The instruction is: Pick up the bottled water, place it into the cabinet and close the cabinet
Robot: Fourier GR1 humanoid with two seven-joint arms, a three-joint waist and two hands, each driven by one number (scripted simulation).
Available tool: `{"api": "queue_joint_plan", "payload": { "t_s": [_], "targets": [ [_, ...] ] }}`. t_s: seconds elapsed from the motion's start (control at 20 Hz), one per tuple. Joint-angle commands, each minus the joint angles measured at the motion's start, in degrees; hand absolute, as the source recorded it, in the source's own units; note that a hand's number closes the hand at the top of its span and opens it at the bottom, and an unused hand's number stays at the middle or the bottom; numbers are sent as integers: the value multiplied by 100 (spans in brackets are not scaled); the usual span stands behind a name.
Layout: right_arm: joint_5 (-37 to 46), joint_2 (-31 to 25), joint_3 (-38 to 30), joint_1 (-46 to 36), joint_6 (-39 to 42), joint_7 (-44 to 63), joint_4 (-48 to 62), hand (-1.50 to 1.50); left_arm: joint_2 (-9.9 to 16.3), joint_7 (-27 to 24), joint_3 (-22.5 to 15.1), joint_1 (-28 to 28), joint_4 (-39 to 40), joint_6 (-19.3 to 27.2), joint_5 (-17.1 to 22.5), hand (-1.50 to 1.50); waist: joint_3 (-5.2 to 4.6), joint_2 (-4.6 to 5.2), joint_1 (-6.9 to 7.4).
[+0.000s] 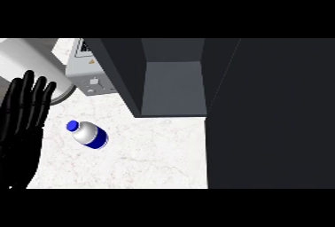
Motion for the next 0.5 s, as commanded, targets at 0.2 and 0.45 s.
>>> {"api": "queue_joint_plan", "payload": {
  "t_s": [0.2,0.45],
  "targets": [
    [-88,195,-62,666,-10,-425,-320,-150,822,-480,1468,-178,813,-1339,1974,-150,-92,111,13],
    [-683,185,442,1474,230,948,-867,-150,777,611,1356,492,1004,-1484,2771,-150,-90,91,17]
  ]
}}
